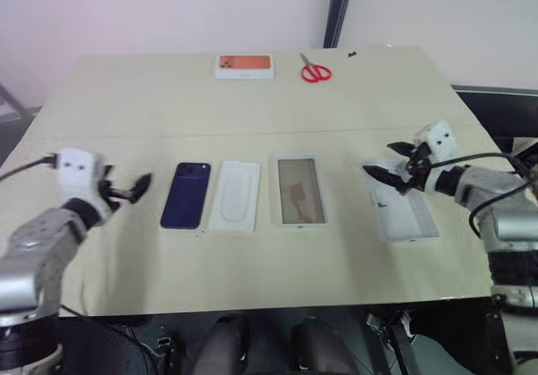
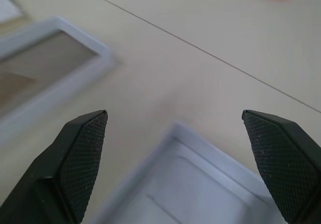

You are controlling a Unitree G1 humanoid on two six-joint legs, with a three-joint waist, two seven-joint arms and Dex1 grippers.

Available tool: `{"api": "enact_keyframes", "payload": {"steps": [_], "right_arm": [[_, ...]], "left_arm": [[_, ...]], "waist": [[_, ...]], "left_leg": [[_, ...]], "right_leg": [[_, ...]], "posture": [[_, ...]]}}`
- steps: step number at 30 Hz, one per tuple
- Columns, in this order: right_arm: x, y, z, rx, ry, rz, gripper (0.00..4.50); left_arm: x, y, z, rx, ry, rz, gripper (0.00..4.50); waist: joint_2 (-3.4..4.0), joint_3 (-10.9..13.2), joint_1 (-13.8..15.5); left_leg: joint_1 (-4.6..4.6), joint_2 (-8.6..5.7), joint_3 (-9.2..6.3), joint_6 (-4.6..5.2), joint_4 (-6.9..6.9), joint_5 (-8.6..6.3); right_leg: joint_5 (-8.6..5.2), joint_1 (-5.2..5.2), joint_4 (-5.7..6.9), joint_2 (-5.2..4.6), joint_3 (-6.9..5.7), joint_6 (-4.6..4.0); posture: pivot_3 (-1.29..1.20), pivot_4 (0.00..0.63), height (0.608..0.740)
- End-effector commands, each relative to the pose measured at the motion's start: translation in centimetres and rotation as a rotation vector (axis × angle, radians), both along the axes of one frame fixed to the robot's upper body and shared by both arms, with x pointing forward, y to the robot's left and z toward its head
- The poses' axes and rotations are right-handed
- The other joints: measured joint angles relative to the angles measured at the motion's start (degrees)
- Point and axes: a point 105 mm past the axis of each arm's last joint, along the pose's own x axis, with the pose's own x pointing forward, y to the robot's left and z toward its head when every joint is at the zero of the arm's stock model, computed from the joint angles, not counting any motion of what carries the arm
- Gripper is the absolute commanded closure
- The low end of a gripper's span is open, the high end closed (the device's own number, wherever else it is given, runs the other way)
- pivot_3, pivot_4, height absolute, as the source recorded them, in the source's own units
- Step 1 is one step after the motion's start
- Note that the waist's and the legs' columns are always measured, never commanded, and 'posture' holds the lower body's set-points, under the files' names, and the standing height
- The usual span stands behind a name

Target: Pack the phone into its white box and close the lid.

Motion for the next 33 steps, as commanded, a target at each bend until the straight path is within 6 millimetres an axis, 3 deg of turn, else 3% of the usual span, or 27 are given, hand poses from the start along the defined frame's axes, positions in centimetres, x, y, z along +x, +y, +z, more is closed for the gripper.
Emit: {"api": "enact_keyframes", "payload": {"steps": [1,8,15,32,33], "right_arm": [[-1.0,2.4,2.1,0.003,-0.068,0.077,0.00],[-1.9,6.0,3.9,0.019,-0.103,0.217,0.00],[-2.8,7.4,4.5,0.000,-0.107,0.309,0.00],[-3.5,7.8,4.0,-0.004,-0.105,0.320,0.00],[-3.6,7.9,4.0,-0.003,-0.105,0.322,0.00]], "left_arm": [[0.4,-3.8,2.0,-0.049,0.036,-0.143,0.02],[0.1,-8.2,0.7,-0.146,0.383,-0.252,0.02],[0.3,-9.2,-1.0,-0.174,0.495,-0.228,0.02],[0.6,-11.0,-3.0,-0.230,0.604,-0.227,0.02],[0.6,-11.0,-3.0,-0.229,0.609,-0.225,0.54]], "waist": [[-0.01,0.0,-0.1],[-0.02,0.0,-0.5],[-0.03,0.0,-0.2],[-0.05,0.0,-0.2],[-0.05,0.0,-0.2]], "left_leg": [[0.00,0.00,0.00,0.00,0.00,0.00],[0.02,0.00,-0.01,0.00,0.01,0.00],[0.01,0.00,-0.03,-0.39,0.02,0.23],[0.01,-0.01,-0.03,-0.41,0.06,0.24],[0.01,-0.01,-0.03,-0.40,0.06,0.24]], "right_leg": [[0.00,-0.01,0.01,0.01,-0.01,0.00],[0.00,-0.04,0.08,0.07,0.00,0.01],[0.00,-0.06,0.09,0.08,0.00,0.01],[0.00,-0.03,0.07,0.06,0.00,0.01],[0.00,-0.03,0.07,0.06,0.01,0.01]], "posture": [[0.00,0.150,0.740],[0.00,0.150,0.740],[0.00,0.150,0.740],[0.00,0.150,0.740],[0.00,0.150,0.740]]}}
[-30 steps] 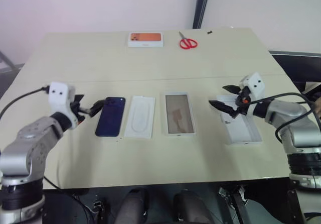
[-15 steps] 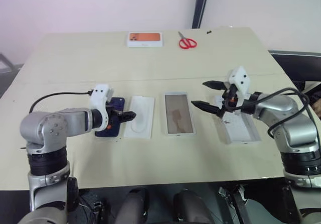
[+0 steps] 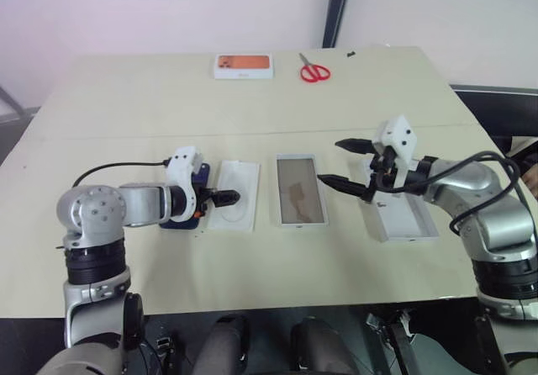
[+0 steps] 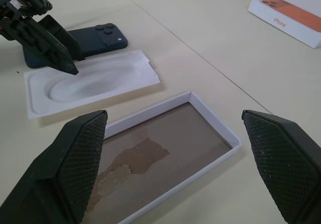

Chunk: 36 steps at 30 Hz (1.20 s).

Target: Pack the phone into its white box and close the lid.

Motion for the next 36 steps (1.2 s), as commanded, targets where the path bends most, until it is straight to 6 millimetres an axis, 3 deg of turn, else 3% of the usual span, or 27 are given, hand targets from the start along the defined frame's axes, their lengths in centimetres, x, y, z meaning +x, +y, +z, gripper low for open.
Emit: {"api": "enact_keyframes", "payload": {"steps": [1,5,8,9,16,21,24,28,30,36], "right_arm": [[-0.6,0.5,1.0,0.002,-0.047,0.024,0.00],[-0.8,0.4,0.6,-0.012,-0.039,0.021,0.00],[-0.9,0.1,0.2,-0.032,-0.027,0.018,0.00],[-1.0,0.1,0.1,-0.039,-0.022,0.019,0.00],[-1.2,-0.4,-0.4,-0.069,-0.012,0.023,0.00],[-1.2,-1.3,-0.5,-0.090,-0.008,0.008,0.00],[-1.3,-1.9,-0.7,-0.119,-0.003,0.002,0.00],[-1.2,-2.5,-0.8,-0.133,-0.001,-0.003,0.00],[-1.1,-2.7,-0.8,-0.140,-0.003,-0.010,0.00],[-1.2,-3.3,-0.9,-0.150,-0.006,-0.027,0.00]], "left_arm": [[0.0,-0.3,0.2,0.007,0.000,-0.008,0.79],[-0.1,-0.7,0.1,-0.003,0.002,-0.015,2.82],[0.0,-0.7,0.3,-0.005,-0.004,-0.012,4.17],[0.0,-0.7,0.4,-0.006,-0.007,-0.008,4.44],[0.9,0.2,1.7,-0.065,-0.050,0.065,4.44],[2.0,1.2,4.6,-0.247,-0.120,0.137,4.44],[2.2,0.7,5.9,-0.330,-0.144,0.122,4.44],[2.6,-0.8,7.1,-0.408,-0.151,0.078,4.44],[2.6,-2.5,7.3,-0.422,-0.139,0.025,4.44],[2.3,-6.2,5.8,-0.404,-0.062,-0.023,4.44]], "waist": [[0.00,0.0,0.0],[0.00,0.0,0.1],[0.00,0.0,0.0],[0.00,0.0,0.0],[0.00,0.0,0.0],[-0.01,0.0,0.1],[-0.02,0.0,0.1],[-0.05,0.0,0.2],[-0.05,0.0,0.2],[-0.06,0.0,0.1]], "left_leg": [[0.00,0.00,0.00,0.00,0.00,0.00],[0.00,0.00,0.00,-0.01,0.01,0.00],[0.00,0.00,0.00,-0.01,0.01,0.00],[0.00,0.00,0.00,-0.01,0.00,0.01],[0.00,0.00,0.00,-0.01,0.01,0.01],[0.00,0.00,0.00,-0.02,0.01,0.01],[-0.01,0.00,0.01,-0.02,0.02,0.01],[0.00,0.00,0.00,-0.02,0.03,0.01],[-0.01,0.00,0.01,-0.02,0.04,0.01],[-0.01,-0.01,0.01,-0.02,0.04,0.01]], "right_leg": [[0.00,0.00,0.00,0.00,0.00,0.00],[0.00,0.01,0.00,0.00,0.00,0.00],[0.00,0.00,0.00,0.00,0.00,0.00],[0.00,0.00,0.00,0.00,0.00,0.00],[0.00,0.00,0.00,0.00,0.00,0.00],[0.00,0.01,0.00,0.00,-0.02,0.00],[0.00,0.02,0.00,0.00,-0.02,0.00],[0.00,0.03,0.00,0.00,-0.02,0.00],[0.00,0.03,0.00,0.00,-0.02,0.00],[0.00,0.03,0.00,0.00,-0.02,0.01]], "posture": [[0.00,0.150,0.740],[0.00,0.150,0.740],[0.00,0.150,0.740],[0.00,0.150,0.740],[0.00,0.150,0.740],[0.00,0.150,0.740],[0.00,0.150,0.740],[0.00,0.150,0.740],[0.00,0.150,0.740],[0.00,0.150,0.740]]}}
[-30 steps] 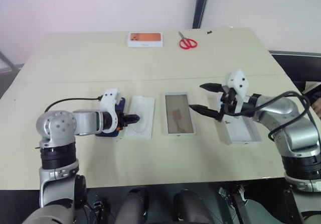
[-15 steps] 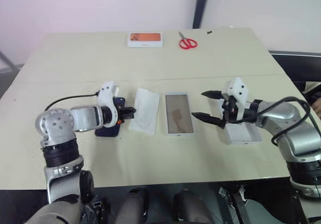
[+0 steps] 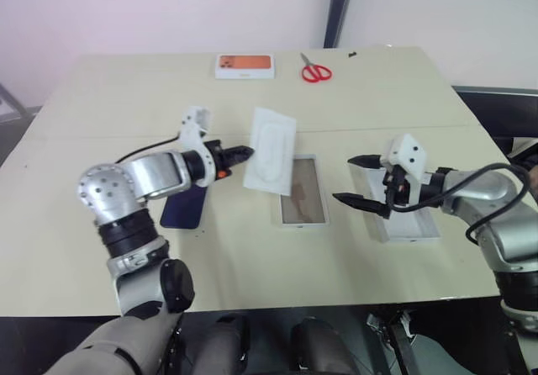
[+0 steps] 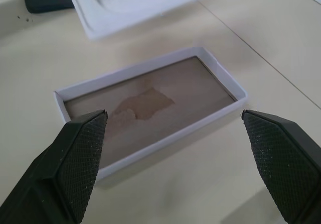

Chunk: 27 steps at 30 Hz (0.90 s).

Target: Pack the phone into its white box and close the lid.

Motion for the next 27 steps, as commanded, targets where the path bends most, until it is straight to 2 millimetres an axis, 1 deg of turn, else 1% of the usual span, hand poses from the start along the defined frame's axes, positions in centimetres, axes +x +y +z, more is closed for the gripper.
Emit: {"api": "enact_keyframes", "payload": {"steps": [1,3,5,9,14,18,19,20,22,24,27], "right_arm": [[-0.1,-0.9,1.2,-0.010,-0.053,-0.023,0.00],[-0.2,-1.0,1.3,-0.010,-0.056,-0.034,0.00],[-0.3,-1.1,1.4,-0.011,-0.056,-0.041,0.00],[-0.7,-0.6,1.9,-0.009,-0.060,-0.039,0.00],[-0.8,-0.2,2.0,-0.007,-0.057,-0.043,0.00],[-0.6,0.2,2.2,-0.004,-0.056,-0.039,0.00],[-0.6,0.2,2.2,-0.004,-0.057,-0.038,0.00],[-0.6,0.3,2.2,-0.004,-0.057,-0.037,0.00],[-0.5,0.4,2.3,-0.002,-0.058,-0.033,0.00],[-0.4,0.7,2.3,0.000,-0.060,-0.027,0.00],[-0.3,1.3,2.4,0.005,-0.072,-0.011,0.00]], "left_arm": [[-0.3,-1.6,-0.7,0.017,0.030,-0.007,4.44],[-0.8,-3.1,-1.7,0.014,0.070,-0.013,4.44],[-1.2,-3.9,-2.3,0.015,0.094,-0.011,4.44],[-1.6,-4.5,-3.2,0.015,0.133,0.017,4.44],[-1.7,-4.8,-3.4,0.029,0.141,0.029,4.44],[-1.9,-5.1,-3.1,0.023,0.129,0.006,3.31],[-2.0,-5.1,-3.1,0.021,0.125,0.000,2.65],[-2.1,-5.2,-3.0,0.018,0.122,-0.007,2.32],[-2.4,-5.2,-2.9,0.005,0.112,-0.036,1.27],[-2.5,-4.6,-2.9,0.003,0.102,-0.051,0.34],[-2.2,-3.2,-2.5,0.012,0.072,-0.045,0.34]], "waist": [[0.00,0.0,0.0],[0.00,0.0,0.0],[-0.03,0.0,0.0],[-0.03,0.0,0.0],[-0.03,0.0,0.2],[-0.03,0.0,1.0],[-0.03,0.0,1.1],[-0.03,0.0,1.1],[-0.03,0.0,1.2],[-0.03,0.0,1.2],[-0.03,0.0,0.9]], "left_leg": [[0.00,0.00,0.00,0.00,0.00,0.00],[0.00,0.00,0.01,0.00,0.00,0.00],[0.01,0.00,0.02,0.00,0.00,0.00],[-0.01,0.00,0.02,-0.01,-0.01,0.01],[0.00,0.00,0.03,-0.01,0.00,0.01],[0.00,0.00,0.03,-0.01,0.05,0.01],[0.00,0.00,0.03,-0.01,0.05,0.01],[0.00,0.00,0.04,-0.01,0.06,0.01],[-0.01,0.00,0.04,-0.01,0.07,0.01],[0.00,0.00,0.04,-0.01,0.07,0.01],[0.00,0.00,0.03,-0.03,0.06,0.02]], "right_leg": [[0.00,0.00,0.00,0.00,0.00,0.00],[0.00,0.00,0.00,0.00,0.01,0.00],[0.00,0.03,-0.01,0.00,0.02,0.00],[0.00,-0.01,0.01,0.02,0.02,0.00],[0.00,0.01,0.00,0.03,0.03,0.00],[0.00,0.03,0.00,0.02,0.03,0.00],[0.00,0.03,0.00,0.02,0.03,0.00],[0.00,0.03,0.00,0.02,0.03,0.00],[0.00,0.04,0.00,0.02,0.03,0.00],[0.00,0.05,-0.01,0.02,0.04,0.00],[0.00,0.00,0.01,0.03,0.04,0.00]], "posture": [[0.00,0.150,0.740],[0.00,0.150,0.740],[0.00,0.150,0.740],[0.00,0.150,0.740],[0.00,0.150,0.740],[0.00,0.150,0.740],[0.00,0.150,0.740],[0.00,0.150,0.740],[0.00,0.150,0.740],[0.00,0.150,0.740],[0.00,0.150,0.740]]}}
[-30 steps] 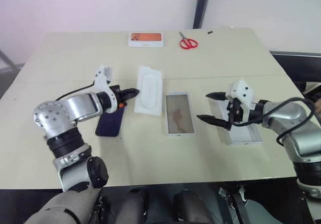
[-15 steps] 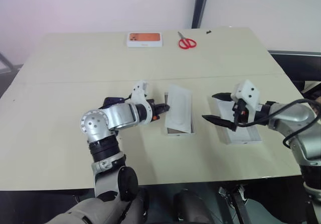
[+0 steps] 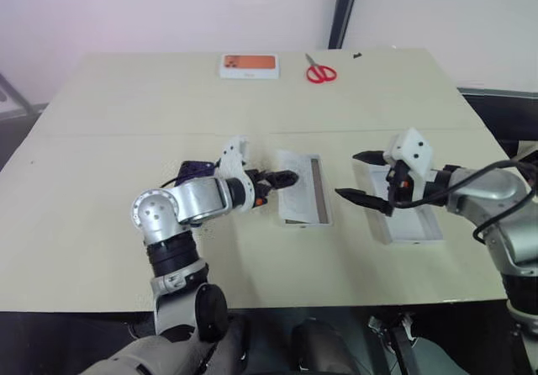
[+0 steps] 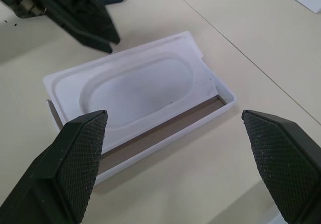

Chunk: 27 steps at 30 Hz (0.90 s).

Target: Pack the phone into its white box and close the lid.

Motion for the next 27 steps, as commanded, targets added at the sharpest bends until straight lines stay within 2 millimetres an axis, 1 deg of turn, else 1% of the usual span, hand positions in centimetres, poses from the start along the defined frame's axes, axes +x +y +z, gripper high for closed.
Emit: {"api": "enact_keyframes", "payload": {"steps": [1,3,4,6,7,10,13,15,16,19,22,24,27], "right_arm": [[0.0,1.3,1.6,0.010,-0.071,0.039,0.00],[0.2,1.9,1.5,0.006,-0.069,0.052,0.00],[0.2,2.2,1.4,0.006,-0.065,0.057,0.24],[0.2,2.9,1.1,0.004,-0.041,0.074,0.80],[0.4,3.2,0.9,-0.002,-0.033,0.073,1.23],[1.1,4.3,0.2,-0.026,-0.014,0.065,2.88],[2.9,5.0,-0.7,-0.049,-0.005,-0.022,4.39],[3.9,5.6,-1.4,-0.070,-0.014,-0.055,4.45],[4.4,6.1,-1.9,-0.089,-0.016,-0.072,4.45],[5.5,6.9,-2.8,-0.120,-0.013,-0.108,4.45],[6.9,7.9,-3.5,-0.107,0.003,-0.149,4.45],[7.5,8.5,-3.9,-0.101,0.015,-0.164,4.45],[7.9,9.4,-4.5,-0.113,0.026,-0.167,4.45]], "left_arm": [[0.1,1.2,2.0,-0.019,-0.092,-0.024,0.34],[0.5,2.5,3.6,-0.019,-0.165,-0.002,0.34],[0.7,3.1,4.2,-0.009,-0.202,0.007,0.28],[1.0,4.6,5.3,0.077,-0.300,0.033,0.26],[1.1,5.5,5.6,0.137,-0.347,0.042,0.26],[1.4,7.9,5.9,0.283,-0.473,0.044,0.26],[1.3,9.8,5.5,0.401,-0.550,-0.007,0.26],[0.7,10.4,5.4,0.468,-0.636,-0.070,0.26],[0.1,10.6,5.3,0.497,-0.690,-0.123,0.26],[-1.2,10.8,4.6,0.534,-0.777,-0.228,0.26],[-2.6,11.4,3.4,0.554,-0.831,-0.318,0.26],[-3.5,11.6,2.6,0.563,-0.844,-0.372,0.26],[-5.3,11.4,1.4,0.542,-0.834,-0.463,0.26]], "waist": [[0.02,0.0,-0.2],[0.02,0.0,-0.4],[0.02,0.0,-0.3],[0.02,0.0,-0.3],[0.02,0.0,-0.3],[0.07,0.0,-0.5],[0.07,0.0,-1.0],[0.07,0.0,-1.2],[0.07,0.0,-1.3],[0.08,0.0,-1.4],[0.09,0.0,-1.5],[0.10,0.0,-1.6],[0.12,0.0,-1.5]], "left_leg": [[0.00,0.00,0.00,-0.03,-0.01,0.01],[0.02,0.00,0.00,-0.03,-0.04,0.02],[0.01,0.00,0.00,-0.04,-0.03,0.02],[0.01,0.00,-0.01,-0.04,-0.03,0.02],[0.00,0.00,-0.01,-0.05,-0.04,0.03],[0.03,-0.01,-0.01,-0.08,-0.09,0.04],[0.05,-0.01,-0.02,-0.12,-0.18,0.07],[0.04,-0.01,-0.05,-0.13,-0.20,0.07],[0.02,-0.02,-0.05,-0.13,-0.21,0.07],[0.00,-0.02,-0.03,-0.13,-0.31,0.07],[-0.02,-0.02,-0.03,-0.12,-0.31,0.07],[-0.01,-0.02,-0.03,-0.11,-0.32,0.07],[-0.02,-0.01,-0.04,-0.09,-0.35,0.05]], "right_leg": [[0.00,-0.02,0.01,0.02,0.01,0.00],[0.00,-0.02,0.02,0.02,0.01,0.00],[0.00,-0.03,0.02,0.02,0.01,0.00],[0.00,-0.02,0.01,0.02,0.00,0.00],[0.00,-0.02,-0.01,0.01,0.00,0.00],[0.00,-0.03,-0.02,0.01,0.01,-0.01],[-0.01,-0.06,-0.05,0.01,0.01,-0.03],[-0.01,-0.06,-0.06,0.01,0.01,-0.04],[-0.01,-0.07,-0.07,-0.02,0.00,-0.04],[-0.01,-0.12,-0.16,-0.04,0.02,-0.04],[-0.01,-0.13,-0.17,-0.06,0.02,-0.05],[-0.01,-0.14,-0.16,-0.06,0.02,-0.05],[-0.01,-0.15,-0.15,-0.06,0.01,-0.05]], "posture": [[0.00,0.150,0.740],[0.00,0.150,0.740],[0.00,0.150,0.740],[0.00,0.150,0.740],[0.00,0.150,0.740],[0.00,0.150,0.740],[0.00,0.150,0.740],[0.00,0.150,0.740],[0.00,0.150,0.740],[0.00,0.150,0.740],[0.00,0.150,0.740],[0.00,0.150,0.740],[0.00,0.150,0.740]]}}
